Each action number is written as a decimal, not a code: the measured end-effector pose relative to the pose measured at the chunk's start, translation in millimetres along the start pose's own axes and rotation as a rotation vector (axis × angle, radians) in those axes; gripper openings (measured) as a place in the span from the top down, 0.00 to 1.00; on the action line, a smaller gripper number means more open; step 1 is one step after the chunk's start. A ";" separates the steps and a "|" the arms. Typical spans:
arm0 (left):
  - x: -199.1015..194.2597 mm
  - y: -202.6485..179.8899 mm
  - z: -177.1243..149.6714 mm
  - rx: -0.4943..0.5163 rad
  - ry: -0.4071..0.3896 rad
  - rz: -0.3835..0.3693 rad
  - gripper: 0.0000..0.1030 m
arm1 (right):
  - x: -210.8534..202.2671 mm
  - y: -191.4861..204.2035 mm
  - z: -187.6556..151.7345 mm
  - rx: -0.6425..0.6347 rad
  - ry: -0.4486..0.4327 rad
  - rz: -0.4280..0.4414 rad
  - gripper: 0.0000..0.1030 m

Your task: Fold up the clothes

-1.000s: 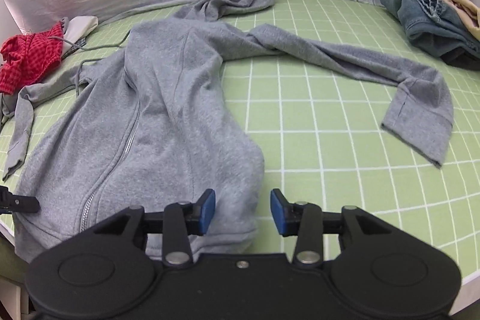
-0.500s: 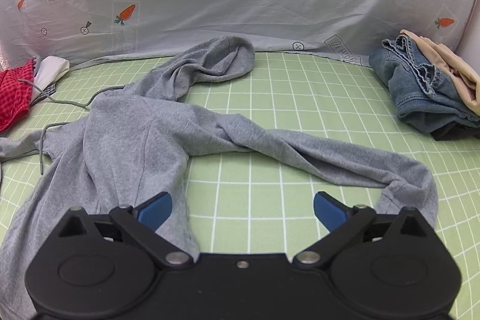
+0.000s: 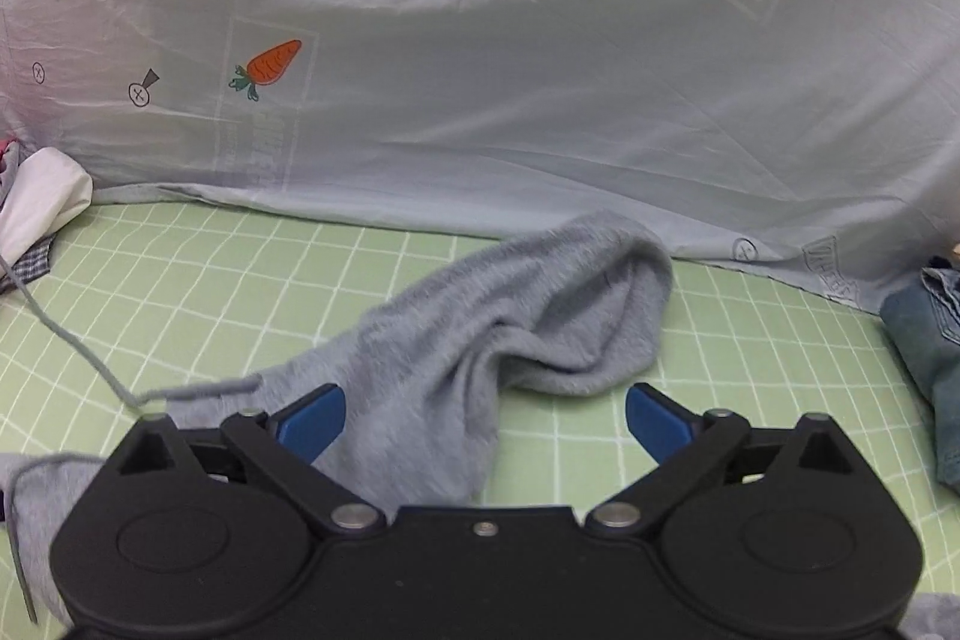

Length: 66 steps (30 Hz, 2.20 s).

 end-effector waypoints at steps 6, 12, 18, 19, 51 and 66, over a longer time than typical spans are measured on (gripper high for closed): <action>17.7 3.7 11.8 0.034 0.013 -0.027 0.19 | 66.5 37.6 2.4 -0.011 0.146 -0.013 0.64; 21.4 6.3 13.4 0.044 0.016 -0.037 0.15 | 36.4 1.5 -4.4 0.062 0.073 -0.086 0.98; 23.1 6.9 12.2 0.058 0.004 -0.029 0.09 | -28.8 -93.8 -20.7 0.150 0.024 -0.320 0.98; 23.4 7.0 12.0 0.059 0.002 -0.027 0.08 | -31.9 -110.1 -30.6 0.170 0.054 -0.350 0.98; 30.7 10.6 14.5 0.028 0.029 -0.010 0.00 | 91.0 -61.4 -10.6 0.314 0.209 -0.034 0.78; 30.7 11.8 15.4 0.011 0.024 -0.001 0.00 | 53.5 77.6 -7.0 0.029 0.216 0.405 0.81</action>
Point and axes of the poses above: each gripper's, at about its wrist camera, not at the fingertips, and x roughly the way its jaws point, y to its left, z to its top, the point moved 7 cm from there along x, roughly the way its jaws point
